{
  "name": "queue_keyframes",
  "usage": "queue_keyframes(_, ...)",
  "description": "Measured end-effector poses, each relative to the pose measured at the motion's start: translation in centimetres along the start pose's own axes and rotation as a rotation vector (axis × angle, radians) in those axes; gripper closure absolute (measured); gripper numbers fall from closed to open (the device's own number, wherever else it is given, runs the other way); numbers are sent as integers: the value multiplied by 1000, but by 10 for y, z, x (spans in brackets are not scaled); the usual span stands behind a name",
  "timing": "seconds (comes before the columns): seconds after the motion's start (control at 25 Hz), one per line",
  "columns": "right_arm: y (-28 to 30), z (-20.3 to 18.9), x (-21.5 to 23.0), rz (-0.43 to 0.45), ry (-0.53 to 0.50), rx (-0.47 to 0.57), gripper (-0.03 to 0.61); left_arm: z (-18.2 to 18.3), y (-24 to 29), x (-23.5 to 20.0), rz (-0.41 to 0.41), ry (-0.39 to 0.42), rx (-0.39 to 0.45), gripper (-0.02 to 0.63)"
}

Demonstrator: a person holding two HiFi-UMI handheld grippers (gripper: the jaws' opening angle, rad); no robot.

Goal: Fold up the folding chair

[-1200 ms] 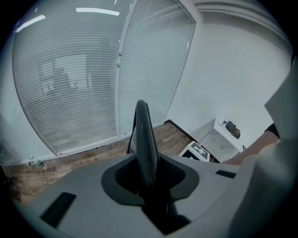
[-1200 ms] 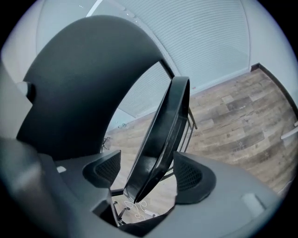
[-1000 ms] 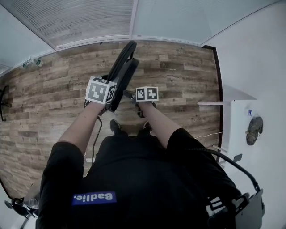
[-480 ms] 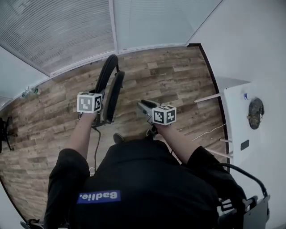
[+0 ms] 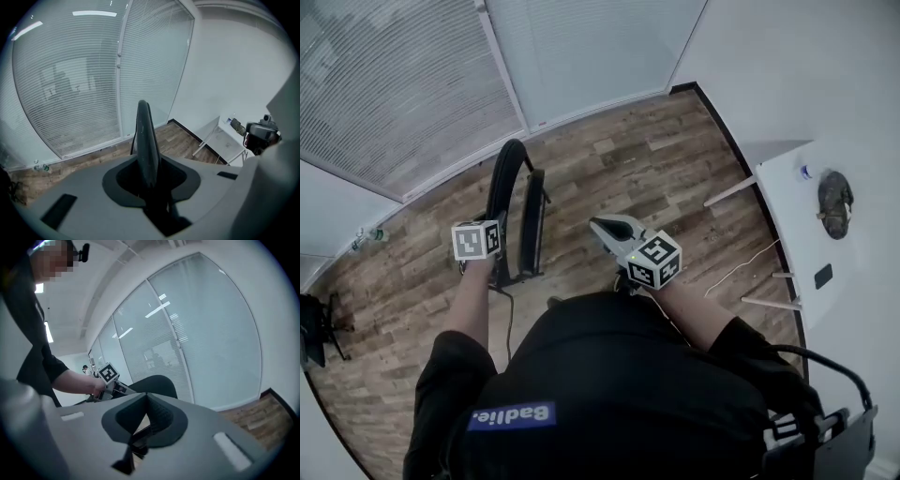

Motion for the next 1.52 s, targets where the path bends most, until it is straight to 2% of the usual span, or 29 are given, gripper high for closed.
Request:
queue_keyframes(0.12, -18, 4, 1, -30, -48, 20, 577, 1, -1, 2, 7, 9, 5, 537)
queue_keyframes(0.48, -36, 5, 11, -112, -54, 35, 577, 2, 0, 1, 5, 5, -10, 537)
queue_keyframes(0.96, -29, 3, 1, -70, -58, 28, 577, 0, -1, 3, 16, 14, -11, 537)
queue_keyframes(1.52, -31, -5, -3, -79, -32, 18, 577, 0, 0, -1, 31, 18, -22, 537)
Point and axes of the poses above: the fingertips, and each gripper's own axes: y forward along the fingers, x to its right, z out of its top, the point moved 8 cm from there along -y, backward along the fingers, and after that the axes turned 8 degrees about -y, right-handed, at the moved point
